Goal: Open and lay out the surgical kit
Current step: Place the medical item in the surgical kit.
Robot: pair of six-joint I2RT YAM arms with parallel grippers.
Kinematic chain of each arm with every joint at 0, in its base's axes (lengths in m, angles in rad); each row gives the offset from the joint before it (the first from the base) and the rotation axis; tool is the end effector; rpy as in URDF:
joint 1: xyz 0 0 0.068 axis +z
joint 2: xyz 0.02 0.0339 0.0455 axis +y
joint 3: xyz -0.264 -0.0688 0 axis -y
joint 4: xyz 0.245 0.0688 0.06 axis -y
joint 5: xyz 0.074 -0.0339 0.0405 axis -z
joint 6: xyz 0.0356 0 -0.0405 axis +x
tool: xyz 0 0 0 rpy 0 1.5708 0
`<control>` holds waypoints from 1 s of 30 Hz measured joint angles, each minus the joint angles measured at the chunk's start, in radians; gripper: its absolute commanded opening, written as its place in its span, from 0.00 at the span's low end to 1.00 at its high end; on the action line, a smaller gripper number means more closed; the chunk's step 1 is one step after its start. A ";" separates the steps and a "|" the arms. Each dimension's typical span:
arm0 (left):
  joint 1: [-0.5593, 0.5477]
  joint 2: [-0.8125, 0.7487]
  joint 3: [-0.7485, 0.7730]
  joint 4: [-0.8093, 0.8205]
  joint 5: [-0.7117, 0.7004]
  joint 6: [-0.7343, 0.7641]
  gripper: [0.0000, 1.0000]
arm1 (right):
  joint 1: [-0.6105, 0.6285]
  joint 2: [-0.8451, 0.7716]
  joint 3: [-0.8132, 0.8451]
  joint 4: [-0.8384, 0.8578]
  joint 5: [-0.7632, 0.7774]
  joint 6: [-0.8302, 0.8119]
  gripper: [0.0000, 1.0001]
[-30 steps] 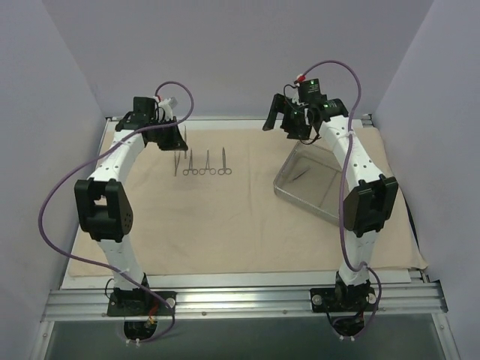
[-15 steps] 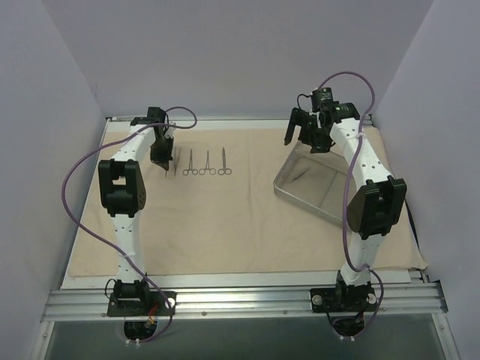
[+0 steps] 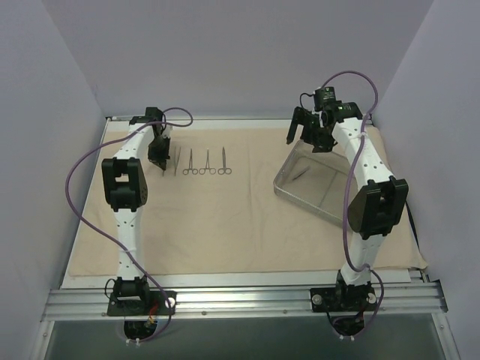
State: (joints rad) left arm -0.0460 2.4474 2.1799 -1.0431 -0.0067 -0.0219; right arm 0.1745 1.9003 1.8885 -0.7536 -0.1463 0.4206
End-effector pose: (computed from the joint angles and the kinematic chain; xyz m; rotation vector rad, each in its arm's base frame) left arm 0.5027 -0.0229 0.1696 0.0335 2.8811 -0.0031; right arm 0.4224 0.0797 0.3447 0.2177 2.3633 0.4625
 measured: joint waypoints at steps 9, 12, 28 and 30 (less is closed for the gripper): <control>0.000 0.011 0.028 -0.011 0.012 -0.001 0.27 | 0.000 0.022 0.000 -0.008 0.000 0.000 1.00; 0.000 0.011 0.028 -0.011 0.014 -0.002 0.34 | 0.000 0.026 0.000 -0.009 0.000 0.000 1.00; 0.022 -0.063 0.026 -0.040 0.034 -0.082 0.43 | -0.031 0.085 -0.033 -0.006 0.052 0.080 0.82; 0.027 -0.127 0.022 -0.039 0.051 -0.105 0.43 | -0.038 0.122 -0.051 -0.002 0.060 0.113 0.78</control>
State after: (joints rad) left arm -0.0185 2.3203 2.2017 -1.0817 0.0444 -0.1268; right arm 0.1368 2.0228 1.8370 -0.7551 -0.0868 0.5331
